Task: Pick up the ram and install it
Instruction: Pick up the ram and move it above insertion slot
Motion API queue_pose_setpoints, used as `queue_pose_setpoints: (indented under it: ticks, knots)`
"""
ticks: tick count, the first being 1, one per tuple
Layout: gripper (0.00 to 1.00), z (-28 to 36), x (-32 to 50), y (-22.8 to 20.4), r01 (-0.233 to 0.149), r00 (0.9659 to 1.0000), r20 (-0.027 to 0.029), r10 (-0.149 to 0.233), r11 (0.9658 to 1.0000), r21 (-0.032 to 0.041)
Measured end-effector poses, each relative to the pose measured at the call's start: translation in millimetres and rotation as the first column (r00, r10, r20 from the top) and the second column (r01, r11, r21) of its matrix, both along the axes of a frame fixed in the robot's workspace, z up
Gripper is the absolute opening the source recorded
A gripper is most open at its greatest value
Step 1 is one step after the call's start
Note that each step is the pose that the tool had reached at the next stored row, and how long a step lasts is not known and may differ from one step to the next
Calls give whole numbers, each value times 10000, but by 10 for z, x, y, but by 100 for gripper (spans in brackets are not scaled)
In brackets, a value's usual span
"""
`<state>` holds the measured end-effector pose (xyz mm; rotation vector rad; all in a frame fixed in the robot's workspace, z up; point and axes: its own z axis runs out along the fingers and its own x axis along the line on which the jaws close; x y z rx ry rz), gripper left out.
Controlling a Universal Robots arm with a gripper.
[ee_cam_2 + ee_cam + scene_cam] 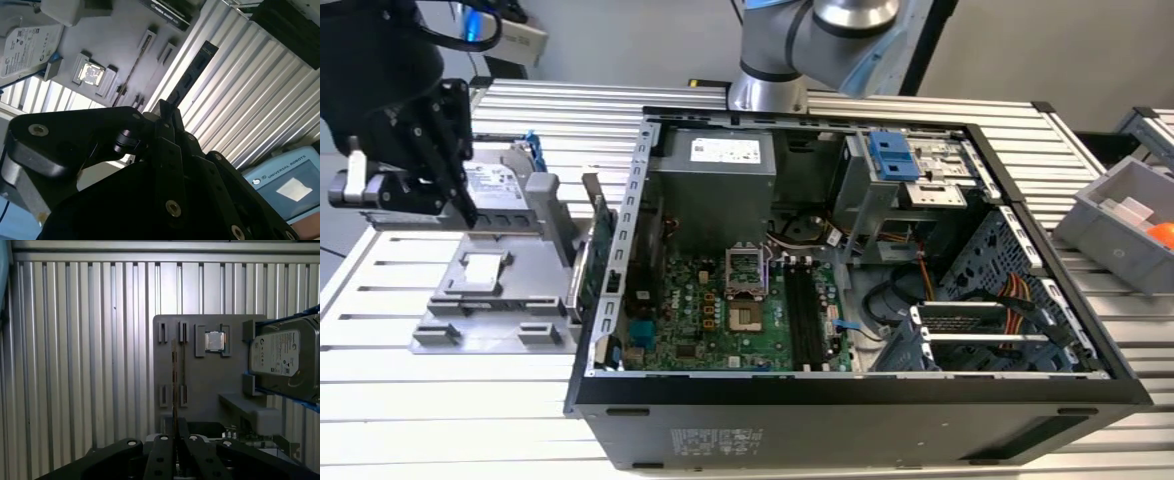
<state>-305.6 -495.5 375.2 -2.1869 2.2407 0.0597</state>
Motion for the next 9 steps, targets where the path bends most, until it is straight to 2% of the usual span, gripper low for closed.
queue_pose_setpoints:
  ticks: [9]
  knots:
    - [0,0,291,0,-17,10000,-20,17,10000,0]
